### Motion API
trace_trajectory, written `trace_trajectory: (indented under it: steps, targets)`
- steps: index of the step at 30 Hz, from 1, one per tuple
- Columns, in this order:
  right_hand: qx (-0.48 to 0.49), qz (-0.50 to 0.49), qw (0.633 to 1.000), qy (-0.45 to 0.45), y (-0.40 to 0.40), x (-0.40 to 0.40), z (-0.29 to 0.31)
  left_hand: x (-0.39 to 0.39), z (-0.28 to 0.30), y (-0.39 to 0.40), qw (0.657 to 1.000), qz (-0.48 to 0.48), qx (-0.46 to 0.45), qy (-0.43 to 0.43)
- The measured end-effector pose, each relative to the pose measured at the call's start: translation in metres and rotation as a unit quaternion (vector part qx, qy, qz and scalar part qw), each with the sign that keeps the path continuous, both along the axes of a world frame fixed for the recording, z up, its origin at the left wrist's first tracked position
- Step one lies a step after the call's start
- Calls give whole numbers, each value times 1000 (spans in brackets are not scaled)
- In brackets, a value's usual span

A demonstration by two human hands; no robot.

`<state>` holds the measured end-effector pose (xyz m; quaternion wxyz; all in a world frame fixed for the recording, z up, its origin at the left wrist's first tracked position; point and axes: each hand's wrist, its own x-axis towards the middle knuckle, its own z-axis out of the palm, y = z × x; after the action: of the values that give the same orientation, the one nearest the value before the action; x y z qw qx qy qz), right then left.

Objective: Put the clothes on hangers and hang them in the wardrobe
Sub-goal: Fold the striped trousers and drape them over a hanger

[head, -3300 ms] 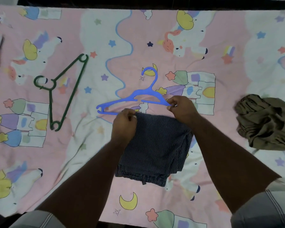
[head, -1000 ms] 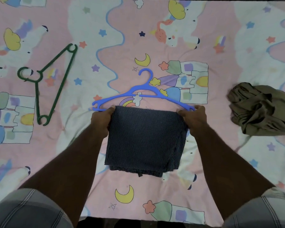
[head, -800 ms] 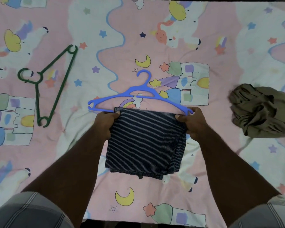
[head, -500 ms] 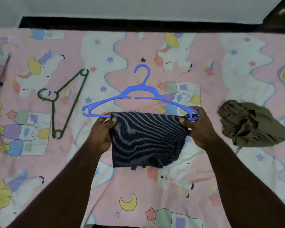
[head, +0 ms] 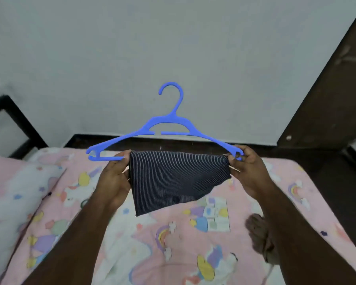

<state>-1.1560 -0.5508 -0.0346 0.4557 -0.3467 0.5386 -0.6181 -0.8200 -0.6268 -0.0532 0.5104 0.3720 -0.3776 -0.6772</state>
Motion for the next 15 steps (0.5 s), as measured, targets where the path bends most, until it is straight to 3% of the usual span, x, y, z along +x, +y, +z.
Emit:
trace_trajectory:
  steps: [7, 15]
  targets:
    - [-88, 54, 995, -3, 16, 9, 98, 22, 102, 37, 997, 44, -69, 8]
    - [-152, 114, 982, -9, 48, 19, 150, 38, 162, 109, 981, 172, -78, 53]
